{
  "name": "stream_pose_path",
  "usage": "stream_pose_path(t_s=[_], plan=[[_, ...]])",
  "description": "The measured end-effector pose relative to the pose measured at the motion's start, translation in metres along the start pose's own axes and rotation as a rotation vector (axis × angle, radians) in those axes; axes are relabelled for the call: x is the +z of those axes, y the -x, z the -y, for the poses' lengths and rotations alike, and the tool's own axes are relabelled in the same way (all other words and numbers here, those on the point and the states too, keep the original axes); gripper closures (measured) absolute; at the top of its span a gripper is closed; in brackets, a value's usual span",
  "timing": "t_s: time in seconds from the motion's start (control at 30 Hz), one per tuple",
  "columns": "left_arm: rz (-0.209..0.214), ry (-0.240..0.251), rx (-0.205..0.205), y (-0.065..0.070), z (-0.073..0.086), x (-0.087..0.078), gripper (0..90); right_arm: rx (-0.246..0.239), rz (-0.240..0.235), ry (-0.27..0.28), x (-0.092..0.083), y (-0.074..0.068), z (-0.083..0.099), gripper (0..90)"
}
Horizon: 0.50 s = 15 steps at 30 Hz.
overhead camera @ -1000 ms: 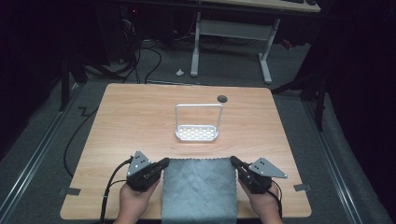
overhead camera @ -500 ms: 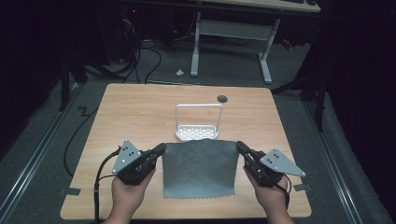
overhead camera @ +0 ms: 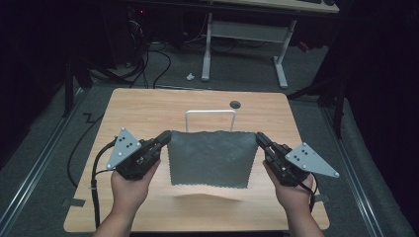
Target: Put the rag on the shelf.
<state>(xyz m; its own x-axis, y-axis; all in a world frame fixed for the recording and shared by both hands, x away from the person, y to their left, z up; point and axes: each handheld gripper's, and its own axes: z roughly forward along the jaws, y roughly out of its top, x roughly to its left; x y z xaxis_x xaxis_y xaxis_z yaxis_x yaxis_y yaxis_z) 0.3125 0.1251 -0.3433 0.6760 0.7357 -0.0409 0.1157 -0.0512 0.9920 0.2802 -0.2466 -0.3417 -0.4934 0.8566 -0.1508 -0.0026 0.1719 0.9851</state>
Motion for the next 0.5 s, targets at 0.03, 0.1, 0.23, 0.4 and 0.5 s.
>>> stream_pose_path(t_s=[0.03,0.1,0.23,0.4,0.5], plan=[[-0.003,0.005,0.006,-0.001,-0.003,0.0,89.1,0.0,0.0,0.0,0.0,0.0,0.0,89.5],[-0.006,0.015,0.015,-0.001,-0.009,-0.001,89.2,-0.004,0.004,0.019,-0.001,0.002,-0.009,89.5],[-0.009,0.025,0.021,-0.003,-0.016,-0.002,89.3,-0.008,0.005,0.038,-0.003,0.004,-0.018,89.6],[-0.012,0.025,0.023,-0.004,-0.018,-0.001,89.4,-0.015,0.008,0.038,-0.001,0.004,-0.022,89.6],[-0.02,0.009,0.033,-0.007,-0.02,0.004,89.4,-0.015,0.016,0.02,0.005,0.008,-0.022,89.8]])
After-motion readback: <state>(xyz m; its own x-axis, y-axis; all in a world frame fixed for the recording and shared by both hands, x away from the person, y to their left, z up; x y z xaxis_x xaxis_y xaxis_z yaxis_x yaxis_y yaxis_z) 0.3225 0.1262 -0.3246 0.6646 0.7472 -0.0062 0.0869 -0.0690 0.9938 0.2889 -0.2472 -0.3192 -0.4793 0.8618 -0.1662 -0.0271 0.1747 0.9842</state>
